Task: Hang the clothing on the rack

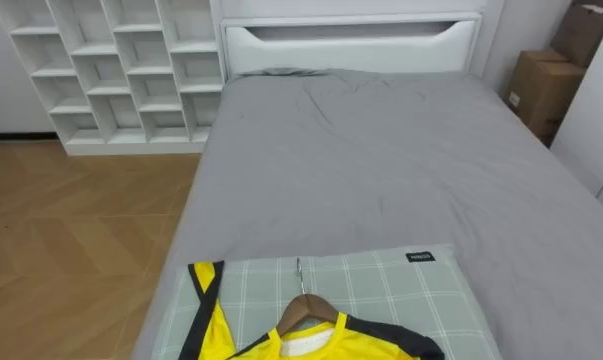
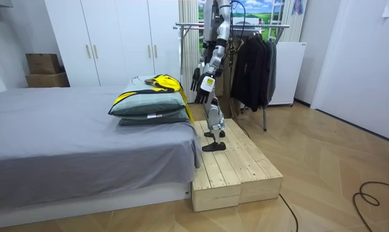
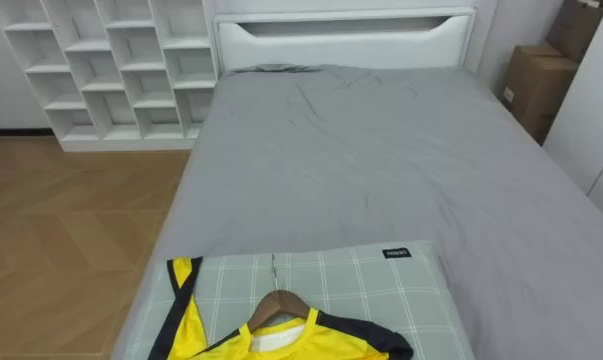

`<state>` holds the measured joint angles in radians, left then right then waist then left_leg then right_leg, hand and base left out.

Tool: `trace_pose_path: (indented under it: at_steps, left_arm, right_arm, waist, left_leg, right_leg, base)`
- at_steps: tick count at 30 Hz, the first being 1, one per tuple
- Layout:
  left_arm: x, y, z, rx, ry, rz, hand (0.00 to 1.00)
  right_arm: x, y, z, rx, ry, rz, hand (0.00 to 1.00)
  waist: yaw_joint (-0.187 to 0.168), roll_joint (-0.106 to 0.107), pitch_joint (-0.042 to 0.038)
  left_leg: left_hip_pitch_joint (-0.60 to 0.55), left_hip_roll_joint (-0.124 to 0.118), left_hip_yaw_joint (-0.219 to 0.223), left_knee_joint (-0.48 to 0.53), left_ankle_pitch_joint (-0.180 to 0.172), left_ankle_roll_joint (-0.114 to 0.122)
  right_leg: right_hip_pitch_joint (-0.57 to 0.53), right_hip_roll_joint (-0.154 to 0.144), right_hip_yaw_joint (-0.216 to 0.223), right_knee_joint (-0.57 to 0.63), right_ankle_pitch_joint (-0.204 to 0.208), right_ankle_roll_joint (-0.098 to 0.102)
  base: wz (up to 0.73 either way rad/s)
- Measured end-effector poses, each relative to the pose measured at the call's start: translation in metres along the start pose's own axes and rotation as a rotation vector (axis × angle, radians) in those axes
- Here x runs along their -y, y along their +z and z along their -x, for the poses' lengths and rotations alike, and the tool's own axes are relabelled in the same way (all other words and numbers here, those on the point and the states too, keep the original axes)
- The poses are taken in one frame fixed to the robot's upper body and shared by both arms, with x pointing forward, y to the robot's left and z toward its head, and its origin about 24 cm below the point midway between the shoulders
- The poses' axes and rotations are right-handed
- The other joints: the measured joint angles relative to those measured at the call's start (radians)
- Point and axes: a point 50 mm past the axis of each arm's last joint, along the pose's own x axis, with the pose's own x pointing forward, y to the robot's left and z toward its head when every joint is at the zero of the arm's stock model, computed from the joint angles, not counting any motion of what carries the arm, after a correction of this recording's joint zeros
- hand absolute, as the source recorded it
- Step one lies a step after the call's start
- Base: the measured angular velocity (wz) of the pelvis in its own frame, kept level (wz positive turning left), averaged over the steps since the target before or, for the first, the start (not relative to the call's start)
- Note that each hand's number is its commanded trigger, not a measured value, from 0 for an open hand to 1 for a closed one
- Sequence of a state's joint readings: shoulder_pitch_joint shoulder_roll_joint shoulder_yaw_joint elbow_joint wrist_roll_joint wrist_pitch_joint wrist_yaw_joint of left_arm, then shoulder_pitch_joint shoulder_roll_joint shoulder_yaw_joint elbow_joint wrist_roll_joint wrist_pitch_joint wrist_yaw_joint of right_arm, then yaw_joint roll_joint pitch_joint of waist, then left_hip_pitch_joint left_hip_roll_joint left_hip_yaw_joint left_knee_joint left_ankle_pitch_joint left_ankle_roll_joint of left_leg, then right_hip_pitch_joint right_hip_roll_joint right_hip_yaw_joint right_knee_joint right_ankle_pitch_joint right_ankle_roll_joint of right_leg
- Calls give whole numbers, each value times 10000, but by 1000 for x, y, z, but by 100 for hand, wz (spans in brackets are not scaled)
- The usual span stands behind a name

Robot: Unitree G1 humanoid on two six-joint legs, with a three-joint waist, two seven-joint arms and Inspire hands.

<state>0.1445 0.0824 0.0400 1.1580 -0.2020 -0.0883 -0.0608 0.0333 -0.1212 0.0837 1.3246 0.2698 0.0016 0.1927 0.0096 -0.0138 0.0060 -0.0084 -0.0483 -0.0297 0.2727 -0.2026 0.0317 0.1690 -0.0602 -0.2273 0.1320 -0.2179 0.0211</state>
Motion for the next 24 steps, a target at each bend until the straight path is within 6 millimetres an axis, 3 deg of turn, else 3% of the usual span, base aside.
trace_pose_path:
  at_steps: [24]
  left_arm:
    - [-1, 0, 0, -5, 192, -106, 0]
  right_arm:
    - [0, 0, 0, 72, 229, -239, 0]
  waist:
    - [4, -15, -11]
  left_leg:
    - [-4, -13, 35, 19, -4, 6]
  right_leg:
    - [88, -23, -71, 34, -3, 10]
  base:
    - [0]
